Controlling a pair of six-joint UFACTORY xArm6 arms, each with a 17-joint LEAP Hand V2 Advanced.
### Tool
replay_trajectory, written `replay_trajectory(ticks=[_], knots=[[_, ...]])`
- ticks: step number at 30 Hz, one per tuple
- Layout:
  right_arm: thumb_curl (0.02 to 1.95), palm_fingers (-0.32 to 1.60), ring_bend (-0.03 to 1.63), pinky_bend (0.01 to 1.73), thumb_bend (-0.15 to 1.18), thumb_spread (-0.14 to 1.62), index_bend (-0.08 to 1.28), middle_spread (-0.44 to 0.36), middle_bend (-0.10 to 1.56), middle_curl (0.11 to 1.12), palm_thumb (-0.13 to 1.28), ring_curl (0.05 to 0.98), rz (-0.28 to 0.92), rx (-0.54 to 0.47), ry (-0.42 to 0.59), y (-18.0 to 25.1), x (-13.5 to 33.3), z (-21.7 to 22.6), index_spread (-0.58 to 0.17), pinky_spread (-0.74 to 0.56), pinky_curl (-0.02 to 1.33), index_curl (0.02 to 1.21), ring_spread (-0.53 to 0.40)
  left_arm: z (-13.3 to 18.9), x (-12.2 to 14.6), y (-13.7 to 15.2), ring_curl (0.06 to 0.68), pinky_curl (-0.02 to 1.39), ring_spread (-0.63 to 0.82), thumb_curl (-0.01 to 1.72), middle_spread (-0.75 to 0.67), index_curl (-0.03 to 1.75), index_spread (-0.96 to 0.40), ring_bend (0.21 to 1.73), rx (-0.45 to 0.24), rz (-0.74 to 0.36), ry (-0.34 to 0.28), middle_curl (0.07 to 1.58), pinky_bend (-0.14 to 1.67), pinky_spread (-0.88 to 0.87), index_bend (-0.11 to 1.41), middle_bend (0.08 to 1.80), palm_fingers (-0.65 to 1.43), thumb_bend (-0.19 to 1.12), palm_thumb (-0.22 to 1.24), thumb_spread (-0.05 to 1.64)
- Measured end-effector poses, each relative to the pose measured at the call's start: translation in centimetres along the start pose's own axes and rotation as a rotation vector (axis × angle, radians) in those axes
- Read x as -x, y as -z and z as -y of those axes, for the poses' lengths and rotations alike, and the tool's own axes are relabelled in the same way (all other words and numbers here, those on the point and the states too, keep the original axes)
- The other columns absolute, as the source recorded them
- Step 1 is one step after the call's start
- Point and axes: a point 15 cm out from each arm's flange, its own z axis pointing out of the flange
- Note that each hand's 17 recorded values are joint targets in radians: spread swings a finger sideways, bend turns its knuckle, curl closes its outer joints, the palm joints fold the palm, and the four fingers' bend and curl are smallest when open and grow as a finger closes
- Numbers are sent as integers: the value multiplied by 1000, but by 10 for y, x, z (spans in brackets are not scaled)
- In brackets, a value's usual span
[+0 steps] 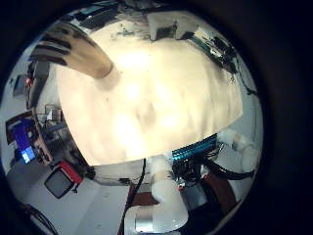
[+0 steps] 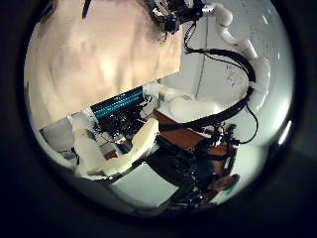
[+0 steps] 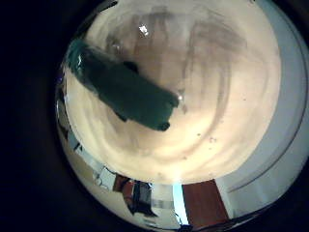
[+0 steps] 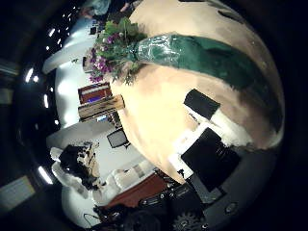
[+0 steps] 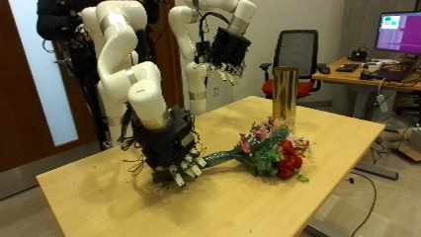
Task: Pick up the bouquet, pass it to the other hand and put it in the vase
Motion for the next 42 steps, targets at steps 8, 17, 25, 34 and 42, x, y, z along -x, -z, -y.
replay_trajectory(ticks=[8,17,25,34,42], knots=[[433,463,646,262,-26,975,177,44,382,377,743,231,0,24,-8,-13,0,-2,-161,105,240,318,-75,-1,0,0,218,287,587,308,381,347,140,322,0,2,3,302,189,555,182,193,104,-31,422,906],[431,563,719,249,-26,972,188,46,445,397,748,238,-7,33,-10,-17,4,-3,-163,70,219,337,-110,-4,-2,3,218,278,580,308,365,353,140,311,-6,4,2,305,189,555,182,193,109,-31,422,906],[428,579,736,264,-27,987,190,47,453,402,722,234,-38,69,-29,-25,-5,-6,-176,61,203,363,-131,-5,-2,4,219,278,581,308,361,352,140,308,-8,5,3,307,188,554,181,194,110,-31,422,906],[423,566,741,297,-29,997,191,47,443,400,703,225,-63,102,-50,-35,-15,-7,-170,60,192,376,-118,-7,-3,6,221,270,584,311,363,357,141,304,-10,6,2,309,183,552,185,194,111,-30,425,907],[432,847,825,331,-19,983,231,-11,553,438,746,235,-85,140,-67,-37,-18,-14,-228,-30,149,409,-183,-7,-3,7,220,271,581,311,363,363,130,300,-13,7,2,306,187,552,185,194,120,-30,425,907]])
